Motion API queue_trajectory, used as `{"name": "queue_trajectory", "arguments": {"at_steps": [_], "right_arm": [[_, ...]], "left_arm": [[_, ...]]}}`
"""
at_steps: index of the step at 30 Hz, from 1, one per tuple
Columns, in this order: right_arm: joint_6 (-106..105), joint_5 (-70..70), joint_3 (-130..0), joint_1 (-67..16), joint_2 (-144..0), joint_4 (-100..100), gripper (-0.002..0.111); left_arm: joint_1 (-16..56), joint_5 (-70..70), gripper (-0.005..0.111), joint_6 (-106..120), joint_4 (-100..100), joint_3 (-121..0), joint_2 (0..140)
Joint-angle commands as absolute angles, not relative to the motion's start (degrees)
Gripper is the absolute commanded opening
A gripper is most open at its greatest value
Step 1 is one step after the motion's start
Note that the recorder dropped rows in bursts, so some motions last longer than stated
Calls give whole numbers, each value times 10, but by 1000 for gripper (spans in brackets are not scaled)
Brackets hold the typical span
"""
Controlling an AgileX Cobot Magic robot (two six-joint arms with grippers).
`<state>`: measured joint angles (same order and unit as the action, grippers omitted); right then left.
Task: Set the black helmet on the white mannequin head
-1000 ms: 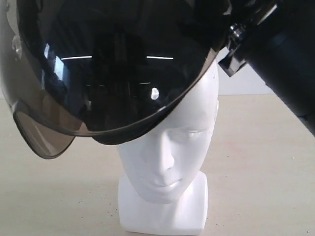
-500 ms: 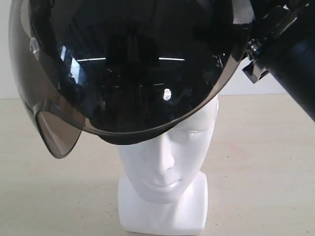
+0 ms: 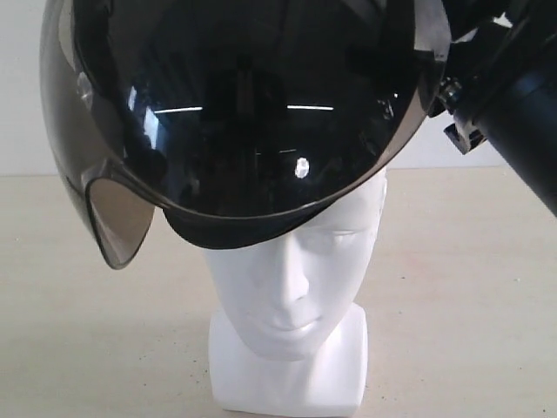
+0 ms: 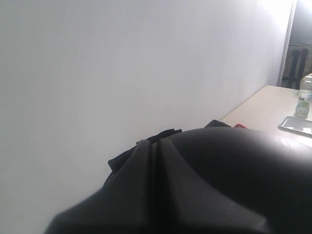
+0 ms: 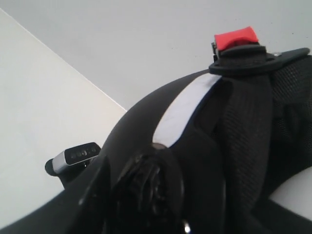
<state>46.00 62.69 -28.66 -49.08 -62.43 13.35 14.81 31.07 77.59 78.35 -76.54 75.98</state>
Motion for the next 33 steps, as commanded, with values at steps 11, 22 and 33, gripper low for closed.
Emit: {"name": "queue_trajectory", "arguments": {"at_steps": [11,22,33], "right_arm": [[328,674,-287,-479,-606,208,0],[284,661,-287,-479,-606,237,0],[292,627,-287,-479,-606,197,0]], "left_arm": [[156,435,4,806,761,-752,818],[180,444,4,825,759,-752,826],[180,446,4,825,759,-752,836]]}}
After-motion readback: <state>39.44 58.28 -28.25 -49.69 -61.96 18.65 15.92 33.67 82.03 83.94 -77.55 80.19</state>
